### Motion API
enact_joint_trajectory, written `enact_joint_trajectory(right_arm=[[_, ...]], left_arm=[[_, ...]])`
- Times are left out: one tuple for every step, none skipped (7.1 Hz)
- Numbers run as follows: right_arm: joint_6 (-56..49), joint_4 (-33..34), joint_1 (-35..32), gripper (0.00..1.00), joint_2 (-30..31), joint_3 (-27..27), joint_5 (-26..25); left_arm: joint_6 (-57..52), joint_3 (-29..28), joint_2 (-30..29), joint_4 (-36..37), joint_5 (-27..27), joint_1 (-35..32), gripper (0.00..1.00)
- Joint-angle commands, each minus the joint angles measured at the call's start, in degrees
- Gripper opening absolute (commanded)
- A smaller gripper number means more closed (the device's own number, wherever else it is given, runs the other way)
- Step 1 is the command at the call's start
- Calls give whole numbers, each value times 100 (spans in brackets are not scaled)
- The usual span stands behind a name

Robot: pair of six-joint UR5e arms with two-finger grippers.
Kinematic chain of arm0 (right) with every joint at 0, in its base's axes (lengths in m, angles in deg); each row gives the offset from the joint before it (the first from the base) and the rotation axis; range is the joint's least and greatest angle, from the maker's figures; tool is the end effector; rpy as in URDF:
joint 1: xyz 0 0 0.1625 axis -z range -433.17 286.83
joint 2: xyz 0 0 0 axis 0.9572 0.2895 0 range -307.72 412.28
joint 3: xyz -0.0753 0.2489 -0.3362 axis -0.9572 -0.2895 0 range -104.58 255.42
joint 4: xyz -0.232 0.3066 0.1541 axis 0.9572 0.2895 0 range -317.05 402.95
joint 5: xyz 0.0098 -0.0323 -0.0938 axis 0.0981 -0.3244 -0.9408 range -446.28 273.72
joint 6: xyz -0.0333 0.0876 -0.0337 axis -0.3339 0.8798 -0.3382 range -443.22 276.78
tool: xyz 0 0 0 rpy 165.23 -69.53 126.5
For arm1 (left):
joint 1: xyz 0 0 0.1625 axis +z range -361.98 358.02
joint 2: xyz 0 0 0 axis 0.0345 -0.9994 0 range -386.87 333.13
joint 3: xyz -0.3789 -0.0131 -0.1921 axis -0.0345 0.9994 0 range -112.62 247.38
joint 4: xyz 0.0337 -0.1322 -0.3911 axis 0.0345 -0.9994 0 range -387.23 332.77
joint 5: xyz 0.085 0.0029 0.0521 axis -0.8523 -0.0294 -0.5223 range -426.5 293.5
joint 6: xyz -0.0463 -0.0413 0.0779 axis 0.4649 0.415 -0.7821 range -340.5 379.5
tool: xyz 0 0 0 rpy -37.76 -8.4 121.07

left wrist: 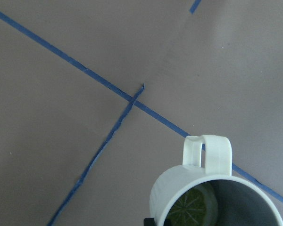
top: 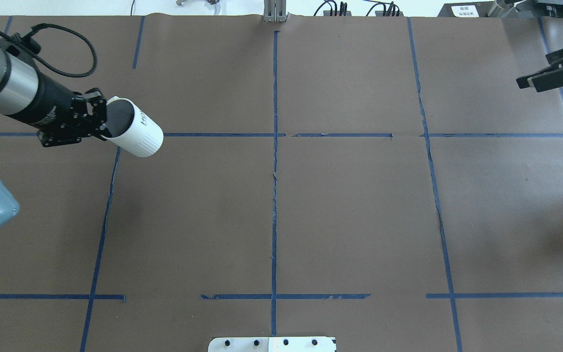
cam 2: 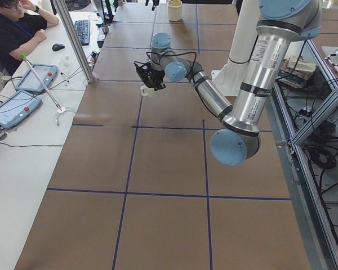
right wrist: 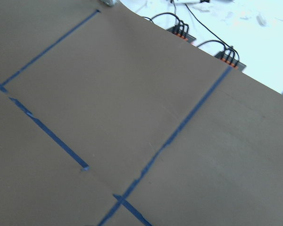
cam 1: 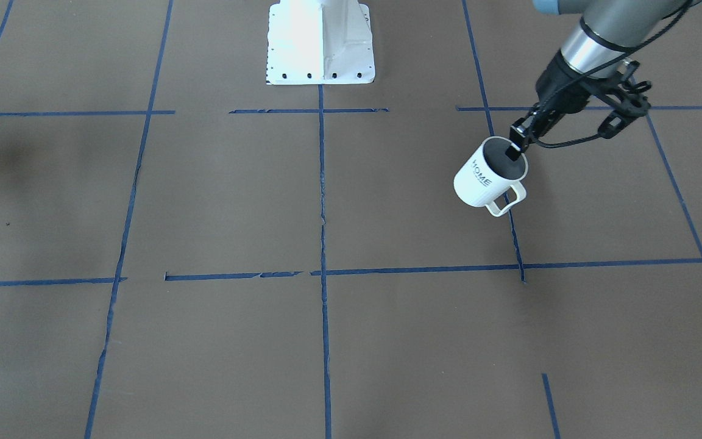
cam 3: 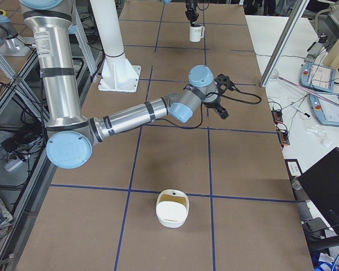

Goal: Left arm hands cup to right arm to dump lemon

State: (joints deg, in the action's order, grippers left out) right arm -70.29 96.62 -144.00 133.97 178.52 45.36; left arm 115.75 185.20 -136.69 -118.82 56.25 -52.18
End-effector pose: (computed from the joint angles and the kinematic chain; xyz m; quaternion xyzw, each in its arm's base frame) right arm -0.1148 -0.5347 0.3953 0.3476 -0.4239 -0.2159 0.8080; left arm 0.2827 -0.4634 0.2517 -0.0881 0.4665 -0.3090 0.8241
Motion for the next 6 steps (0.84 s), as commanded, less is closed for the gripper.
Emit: enact_joint_trajectory(right_arm=[[680,-976,663,99,-554,8,-503],[1424,-1094,1172,99,-1140,-27,-1064],[1423,-1121,1716,99,-1251,51,-1879],[1336,-1400,2339,99,-1391,148,-2601],[1265,-1785,2807,99,-1479,123,-2921],[1108,-2068,3212,99,-1524,140,-3342]], left_arm=[[744,-57,-609,342,-6,361,3],[807,-75,-689,369,2,388,3],[817,-110,-829,491,2,388,3],[825,-249,-1143,710,2,388,3],[991,-390,-1355,764,2,406,3],[1306,-679,-1740,774,2,493,3]])
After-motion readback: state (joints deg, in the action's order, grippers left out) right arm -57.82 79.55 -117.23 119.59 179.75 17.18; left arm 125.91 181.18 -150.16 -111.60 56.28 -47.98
